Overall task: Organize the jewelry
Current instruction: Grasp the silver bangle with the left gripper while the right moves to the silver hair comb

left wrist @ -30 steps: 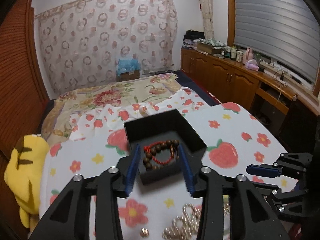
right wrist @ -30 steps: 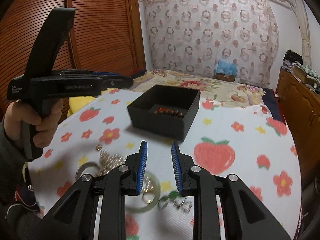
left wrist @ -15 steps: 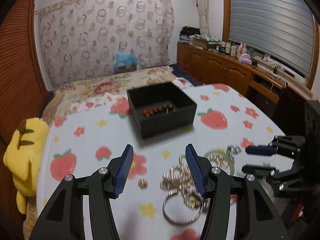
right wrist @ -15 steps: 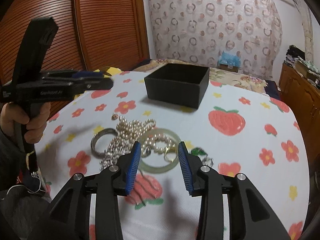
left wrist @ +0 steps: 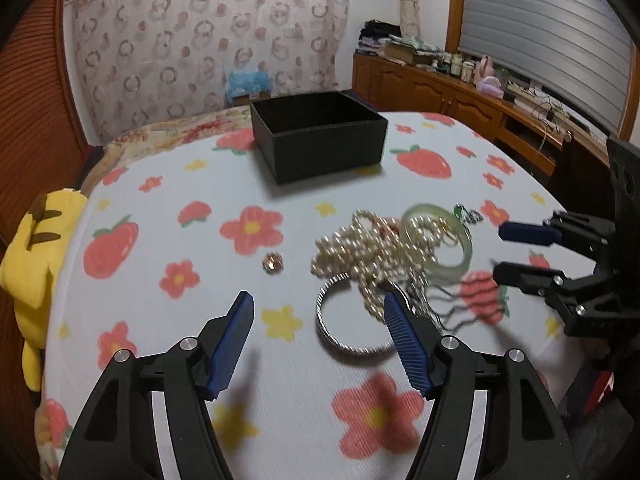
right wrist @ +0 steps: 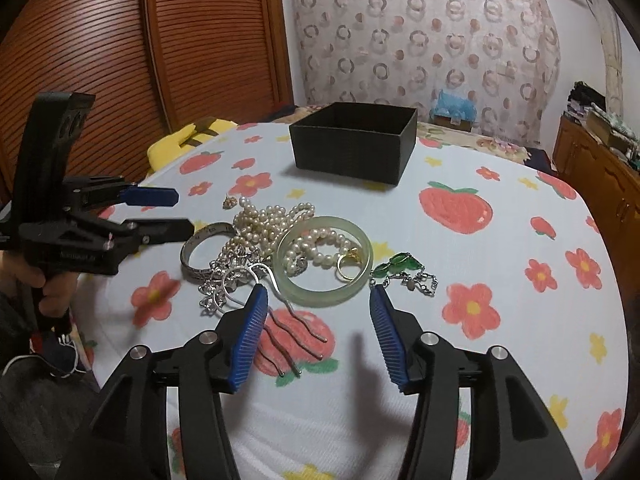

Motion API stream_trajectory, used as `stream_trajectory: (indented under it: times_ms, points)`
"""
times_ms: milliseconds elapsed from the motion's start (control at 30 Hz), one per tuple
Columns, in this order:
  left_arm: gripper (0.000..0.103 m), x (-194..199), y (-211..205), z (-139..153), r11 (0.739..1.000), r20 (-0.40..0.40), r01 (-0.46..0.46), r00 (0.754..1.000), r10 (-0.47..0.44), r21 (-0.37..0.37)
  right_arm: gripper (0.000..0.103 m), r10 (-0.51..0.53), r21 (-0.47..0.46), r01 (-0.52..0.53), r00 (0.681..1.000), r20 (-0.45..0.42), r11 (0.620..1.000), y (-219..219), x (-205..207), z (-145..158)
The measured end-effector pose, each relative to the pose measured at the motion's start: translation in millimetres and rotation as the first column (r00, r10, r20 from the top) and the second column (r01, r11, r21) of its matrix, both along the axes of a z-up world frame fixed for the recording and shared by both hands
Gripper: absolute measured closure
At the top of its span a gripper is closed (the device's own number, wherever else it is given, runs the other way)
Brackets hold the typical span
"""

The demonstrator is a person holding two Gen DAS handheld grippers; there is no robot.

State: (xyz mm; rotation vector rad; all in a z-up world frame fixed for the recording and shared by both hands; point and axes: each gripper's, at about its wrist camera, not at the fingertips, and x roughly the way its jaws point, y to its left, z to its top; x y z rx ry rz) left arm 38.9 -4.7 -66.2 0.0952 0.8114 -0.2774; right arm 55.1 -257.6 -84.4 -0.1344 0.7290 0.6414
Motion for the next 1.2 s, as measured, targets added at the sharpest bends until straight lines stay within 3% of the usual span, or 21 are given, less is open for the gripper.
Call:
stream_trajectory:
  times_ms: [567,633,700,1200]
  points:
    - [0.037,4.1,-27.3,-22.3,0.996,-0.069,0.064,0.996,-0.060,0.063,0.048,0.021,0.008,-0.021,1.000,-0.013,1.000,1.6,0.7,-1.8]
    - [0.038,3.5,-27.1,-22.3,0.996,-0.067,0.067,0.996,-0.063,0.057,0.048,0.023,0.007,-0.022,1.000,-0.013,1.000,1.9,0.5,-2.2]
    - [0.047,0.6,-26.5,-21.9,0.996,-0.061,0.073,0.996,-0.070,0.050,0.048,0.025,0.005,-0.025,1.000,-0.015,1.000,2.2,0.3,-3.1]
    - [0.048,-22.0,-9.8,-3.5,0.998,-0.014,0.069,0.998,-0.069,-0.008,0.047,0.096,-0.034,-0.097,0.994,-0.043,0.995,16.1,-4.7,-4.5]
